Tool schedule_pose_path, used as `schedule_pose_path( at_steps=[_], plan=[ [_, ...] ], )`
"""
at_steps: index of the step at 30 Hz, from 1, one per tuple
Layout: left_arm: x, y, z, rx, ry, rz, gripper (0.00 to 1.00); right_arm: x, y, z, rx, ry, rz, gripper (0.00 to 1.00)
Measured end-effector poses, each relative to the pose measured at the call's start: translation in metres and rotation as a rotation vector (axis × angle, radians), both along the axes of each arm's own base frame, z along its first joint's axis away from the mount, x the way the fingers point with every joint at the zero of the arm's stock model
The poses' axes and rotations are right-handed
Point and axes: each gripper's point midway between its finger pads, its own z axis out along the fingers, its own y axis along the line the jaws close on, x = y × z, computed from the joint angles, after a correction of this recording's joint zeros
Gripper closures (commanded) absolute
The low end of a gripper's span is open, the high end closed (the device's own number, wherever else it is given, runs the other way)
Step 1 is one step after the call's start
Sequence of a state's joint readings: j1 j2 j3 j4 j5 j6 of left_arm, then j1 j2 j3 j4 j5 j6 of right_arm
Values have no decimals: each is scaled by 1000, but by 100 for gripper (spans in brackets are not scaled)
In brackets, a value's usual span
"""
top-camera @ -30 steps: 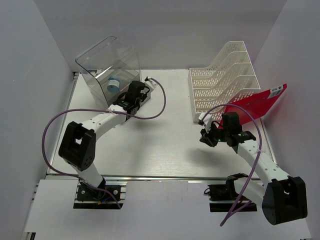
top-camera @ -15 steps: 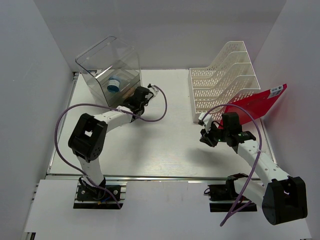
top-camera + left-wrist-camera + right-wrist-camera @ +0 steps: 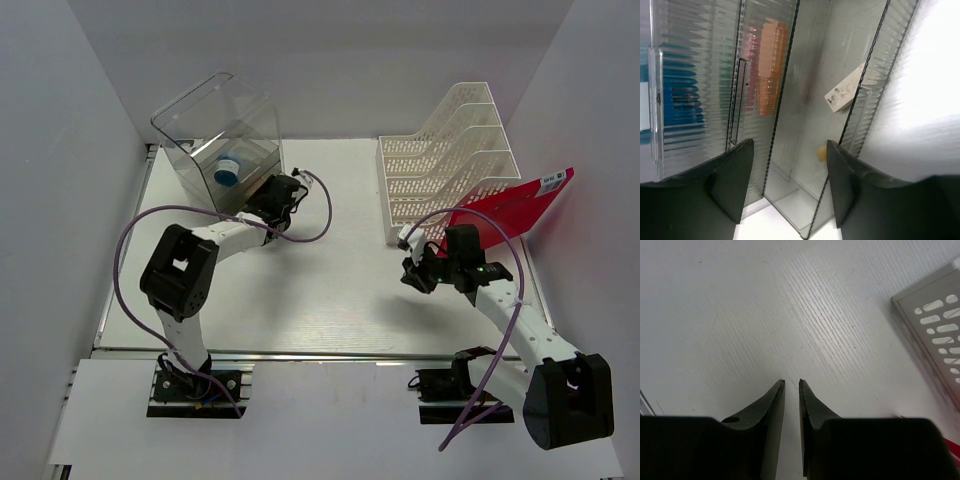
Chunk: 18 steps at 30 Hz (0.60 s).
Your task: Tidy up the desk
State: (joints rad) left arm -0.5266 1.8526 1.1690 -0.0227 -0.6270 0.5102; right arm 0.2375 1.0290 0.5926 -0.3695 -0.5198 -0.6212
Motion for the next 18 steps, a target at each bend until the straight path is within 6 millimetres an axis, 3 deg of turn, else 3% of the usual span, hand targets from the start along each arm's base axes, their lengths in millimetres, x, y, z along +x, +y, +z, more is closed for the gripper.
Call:
schedule_pose_path(
  at_steps=[2, 3, 4, 12, 15, 18],
  plan=[
    [-1, -3, 3, -30, -4, -3, 64, 0, -1, 0, 0, 0, -2, 77],
    [-2, -6, 7, -55, -2, -15, 86, 0, -1, 0, -1, 0, -3, 77],
    [-4, -11, 12, -89, -2, -32, 97, 0, -1, 0, -1, 0, -4, 77],
    [-33, -57, 66, -366, -12, -272, 100, 1, -2, -1, -6, -1, -1, 79],
    [-48, -66, 53, -410, 37, -328, 100, 1, -2, -4, -9, 12, -2, 79],
    [-55, -74, 27, -432, 118, -351, 100, 1, -3, -7, -12, 22, -2, 79]
  ],
)
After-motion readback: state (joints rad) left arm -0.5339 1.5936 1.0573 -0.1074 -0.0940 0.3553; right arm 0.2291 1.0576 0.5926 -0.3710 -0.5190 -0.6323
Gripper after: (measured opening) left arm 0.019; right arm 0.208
